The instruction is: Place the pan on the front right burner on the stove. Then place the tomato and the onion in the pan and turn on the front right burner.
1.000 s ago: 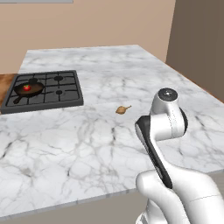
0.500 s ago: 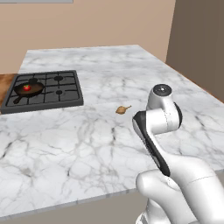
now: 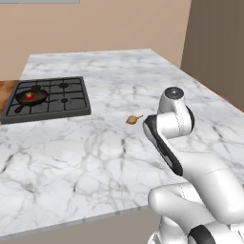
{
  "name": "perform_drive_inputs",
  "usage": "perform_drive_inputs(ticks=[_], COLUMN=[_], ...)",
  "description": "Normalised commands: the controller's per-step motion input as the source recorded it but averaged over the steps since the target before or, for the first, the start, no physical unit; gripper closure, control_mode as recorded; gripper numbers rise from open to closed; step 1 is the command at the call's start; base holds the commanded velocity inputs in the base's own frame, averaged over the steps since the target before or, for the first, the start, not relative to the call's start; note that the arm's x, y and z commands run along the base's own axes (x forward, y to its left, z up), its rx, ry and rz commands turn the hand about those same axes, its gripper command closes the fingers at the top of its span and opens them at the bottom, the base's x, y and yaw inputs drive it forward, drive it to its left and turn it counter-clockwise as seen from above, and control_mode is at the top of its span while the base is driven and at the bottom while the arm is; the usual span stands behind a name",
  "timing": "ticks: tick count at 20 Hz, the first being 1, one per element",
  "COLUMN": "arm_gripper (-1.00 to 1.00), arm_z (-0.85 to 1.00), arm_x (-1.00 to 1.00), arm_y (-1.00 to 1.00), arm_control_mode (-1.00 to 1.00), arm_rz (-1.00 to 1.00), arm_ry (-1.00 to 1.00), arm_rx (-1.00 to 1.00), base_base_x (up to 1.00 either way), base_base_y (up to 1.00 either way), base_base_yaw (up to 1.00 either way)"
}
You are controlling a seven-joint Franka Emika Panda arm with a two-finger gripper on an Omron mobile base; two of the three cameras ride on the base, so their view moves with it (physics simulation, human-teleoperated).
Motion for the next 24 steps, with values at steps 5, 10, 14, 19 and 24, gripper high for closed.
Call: perform_drive_inputs(ticks=[5, 10, 14, 19, 24], arm_gripper=[-1.00, -1.00, -1.00, -1.00, -1.00], arm_z=[0.00, 0.00, 0.00, 0.00, 0.00], arm_x=[0.17, 0.12, 0.18, 0.25, 0.32], arm_y=[0.00, 0.00, 0.00, 0.01, 0.04], arm_control_mode=[-1.00, -1.00, -1.00, -1.00, -1.00], arm_rz=[0.00, 0.00, 0.00, 0.00, 0.00], arm_ry=[0.00, 0.00, 0.00, 0.00, 0.00], arm_rx=[0.00, 0.02, 0.02, 0.02, 0.03], base_base_x=[0.00, 0.00, 0.00, 0.00, 0.00], base_base_y=[0.00, 0.00, 0.00, 0.00, 0.00], base_base_yaw=[0.00, 0.00, 0.00, 0.00, 0.00])
